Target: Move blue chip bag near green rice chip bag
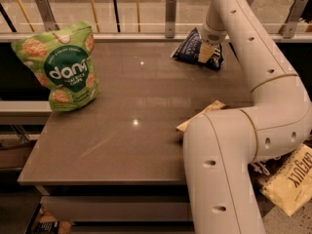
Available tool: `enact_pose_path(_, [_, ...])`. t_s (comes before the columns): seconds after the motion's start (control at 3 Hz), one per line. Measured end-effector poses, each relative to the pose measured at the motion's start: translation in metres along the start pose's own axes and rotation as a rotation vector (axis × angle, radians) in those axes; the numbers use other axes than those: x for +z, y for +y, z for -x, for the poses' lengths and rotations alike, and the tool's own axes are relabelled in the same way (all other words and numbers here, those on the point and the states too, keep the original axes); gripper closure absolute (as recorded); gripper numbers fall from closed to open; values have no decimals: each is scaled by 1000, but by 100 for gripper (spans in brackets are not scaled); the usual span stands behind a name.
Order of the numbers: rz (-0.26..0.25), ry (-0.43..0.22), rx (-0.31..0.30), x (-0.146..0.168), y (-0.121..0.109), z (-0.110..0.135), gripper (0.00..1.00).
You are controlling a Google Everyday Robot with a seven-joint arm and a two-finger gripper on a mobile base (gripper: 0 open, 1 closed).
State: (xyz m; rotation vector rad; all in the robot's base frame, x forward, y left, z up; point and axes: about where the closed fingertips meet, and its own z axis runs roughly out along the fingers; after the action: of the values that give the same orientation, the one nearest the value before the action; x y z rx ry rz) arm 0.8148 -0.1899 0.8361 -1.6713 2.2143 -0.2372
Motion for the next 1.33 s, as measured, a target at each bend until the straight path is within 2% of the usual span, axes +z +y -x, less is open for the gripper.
enact_pose_path(0.33, [0, 0, 0, 0, 0, 0, 100])
enact_pose_path(1.33, [-44, -12, -31, -85, 2, 8, 100])
